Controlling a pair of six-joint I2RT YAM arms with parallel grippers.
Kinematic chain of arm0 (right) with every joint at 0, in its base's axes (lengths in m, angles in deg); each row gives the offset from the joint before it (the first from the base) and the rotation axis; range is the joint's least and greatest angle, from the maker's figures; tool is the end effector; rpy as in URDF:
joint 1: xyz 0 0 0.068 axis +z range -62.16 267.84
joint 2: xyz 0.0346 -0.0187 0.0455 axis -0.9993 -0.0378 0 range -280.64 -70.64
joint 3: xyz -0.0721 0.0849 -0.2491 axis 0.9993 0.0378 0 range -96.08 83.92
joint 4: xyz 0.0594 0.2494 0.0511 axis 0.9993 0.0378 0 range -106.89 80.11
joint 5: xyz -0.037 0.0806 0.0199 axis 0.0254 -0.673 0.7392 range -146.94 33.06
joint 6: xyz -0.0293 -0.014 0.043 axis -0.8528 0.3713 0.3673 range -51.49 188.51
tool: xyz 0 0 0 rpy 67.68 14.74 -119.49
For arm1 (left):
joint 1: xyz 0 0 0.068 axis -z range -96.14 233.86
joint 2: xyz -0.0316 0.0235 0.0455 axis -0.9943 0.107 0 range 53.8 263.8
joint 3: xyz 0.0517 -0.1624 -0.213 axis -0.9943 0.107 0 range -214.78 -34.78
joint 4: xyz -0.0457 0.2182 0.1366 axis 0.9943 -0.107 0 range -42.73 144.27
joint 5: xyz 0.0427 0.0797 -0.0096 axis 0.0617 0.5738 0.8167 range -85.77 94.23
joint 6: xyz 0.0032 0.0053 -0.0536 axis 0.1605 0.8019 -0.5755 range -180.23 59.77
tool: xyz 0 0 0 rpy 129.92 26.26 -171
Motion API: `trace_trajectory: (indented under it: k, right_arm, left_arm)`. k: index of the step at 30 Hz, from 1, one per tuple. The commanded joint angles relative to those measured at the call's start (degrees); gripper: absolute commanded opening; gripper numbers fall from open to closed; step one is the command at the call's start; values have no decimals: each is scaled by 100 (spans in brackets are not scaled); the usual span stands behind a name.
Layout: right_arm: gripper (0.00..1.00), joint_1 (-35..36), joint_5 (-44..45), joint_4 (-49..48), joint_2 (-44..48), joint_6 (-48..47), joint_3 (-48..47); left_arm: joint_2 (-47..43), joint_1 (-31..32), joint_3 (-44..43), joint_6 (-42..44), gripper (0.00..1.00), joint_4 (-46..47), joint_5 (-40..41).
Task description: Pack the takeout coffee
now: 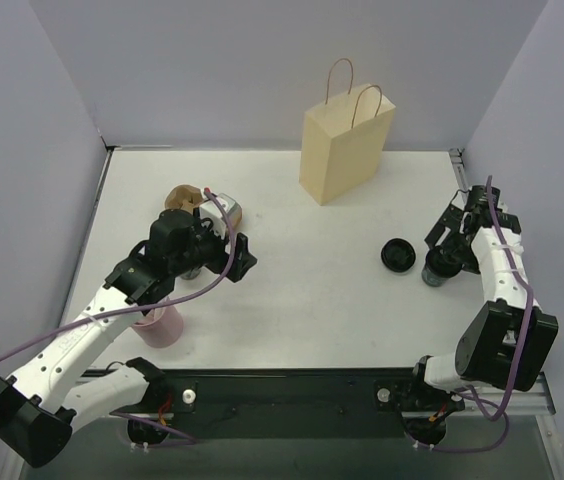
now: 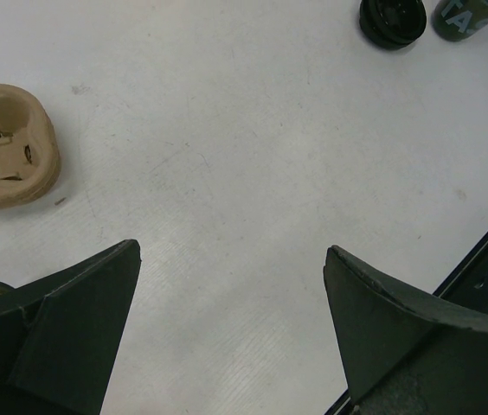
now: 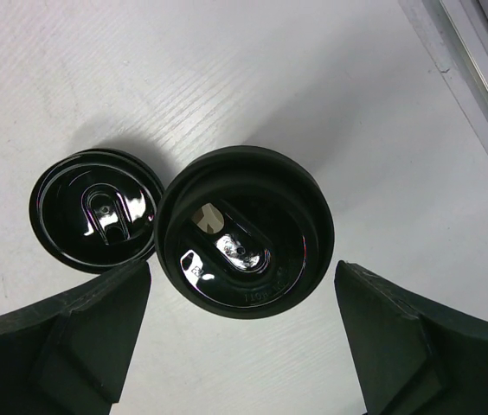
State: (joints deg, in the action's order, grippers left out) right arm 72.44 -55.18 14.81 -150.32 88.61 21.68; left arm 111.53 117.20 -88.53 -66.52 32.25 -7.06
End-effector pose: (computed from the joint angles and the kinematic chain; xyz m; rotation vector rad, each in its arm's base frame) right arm 0.2851 -0.0797 0.2742 0.7533 2.3082 -0.0002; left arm 0.1846 -0.1298 0.3319 0.6085 1.9827 -0.6310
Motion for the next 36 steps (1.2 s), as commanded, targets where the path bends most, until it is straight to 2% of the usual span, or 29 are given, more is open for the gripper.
trace_trajectory:
  k: [1,7,10,11,13,18,23,26,29,36]
  right_arm:
    - [91,-25,79,363,155,47,-350]
    - [89,343,-53,503,198,73,-1025]
    - [88,1177,-17,188,181,-110,-1473]
    - [88,1693,-131,-196,146,-251,-1562]
    - [87,2127,-429,-515,41,-699,-1791]
    - [85,3463,-431,-1026,-706,-1656,-3161]
    - [80,3763,-467,-1140,-1690,-1939,-4574]
    - [76,3763,-317,-1184,-2173,-2122,-5112]
    - [75,3763,-544,-1263,-2560,-2396,-5412]
    - [74,3755,-483,-1404,-3386,-2783,-6255]
  left_arm:
    - [-122,32,-12,75,97,225,109]
    - [-218,32,32,75,97,312,118]
    - [-280,23,32,92,97,348,223]
    - [-306,23,41,92,97,356,258]
    - [-385,23,93,92,97,383,320]
    - [-491,23,146,101,97,444,356]
    - [-474,23,128,127,97,409,329]
    - [-491,23,120,119,97,427,276]
    - [-518,14,129,119,97,444,241]
    - [-491,-47,120,92,97,462,101]
